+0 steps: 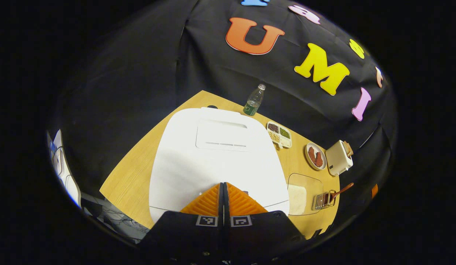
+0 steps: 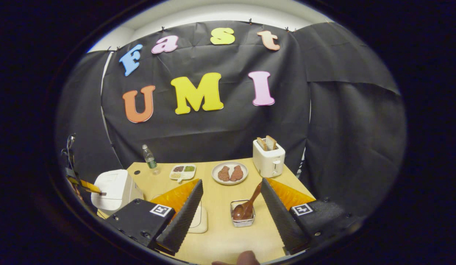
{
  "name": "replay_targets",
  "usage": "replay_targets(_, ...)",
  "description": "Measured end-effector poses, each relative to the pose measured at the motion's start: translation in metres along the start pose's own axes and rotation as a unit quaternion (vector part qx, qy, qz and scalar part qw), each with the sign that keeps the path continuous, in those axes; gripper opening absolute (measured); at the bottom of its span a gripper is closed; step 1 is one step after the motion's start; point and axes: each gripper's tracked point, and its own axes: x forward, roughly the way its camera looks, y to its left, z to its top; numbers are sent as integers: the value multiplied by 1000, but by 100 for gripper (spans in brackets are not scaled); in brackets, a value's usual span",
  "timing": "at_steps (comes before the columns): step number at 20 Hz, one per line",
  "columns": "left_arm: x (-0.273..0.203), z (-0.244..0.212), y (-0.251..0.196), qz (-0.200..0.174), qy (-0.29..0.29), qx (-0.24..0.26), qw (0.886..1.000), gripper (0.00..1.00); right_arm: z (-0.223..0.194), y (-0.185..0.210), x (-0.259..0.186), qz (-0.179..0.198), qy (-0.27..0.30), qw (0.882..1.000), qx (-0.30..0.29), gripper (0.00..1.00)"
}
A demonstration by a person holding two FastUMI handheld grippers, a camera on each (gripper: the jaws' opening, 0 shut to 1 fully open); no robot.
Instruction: Close the left gripper, press the button to open the rice cooker; take a wooden spoon from the chopstick holder with the right hand, scoop a spoonful of rice and pour it into the rice cooker, then put the wooden spoon back into the chopstick holder.
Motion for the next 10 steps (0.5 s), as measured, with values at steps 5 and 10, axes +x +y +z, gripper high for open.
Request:
replay_targets(5,3,-8,2,-10,17,-16,1000,0,-7,8,7,6,9,1000,6,100)
replay_targets(10,5,-8,5,5,1,25,1000,0,-4,28,4,30,9,1000,2,100)
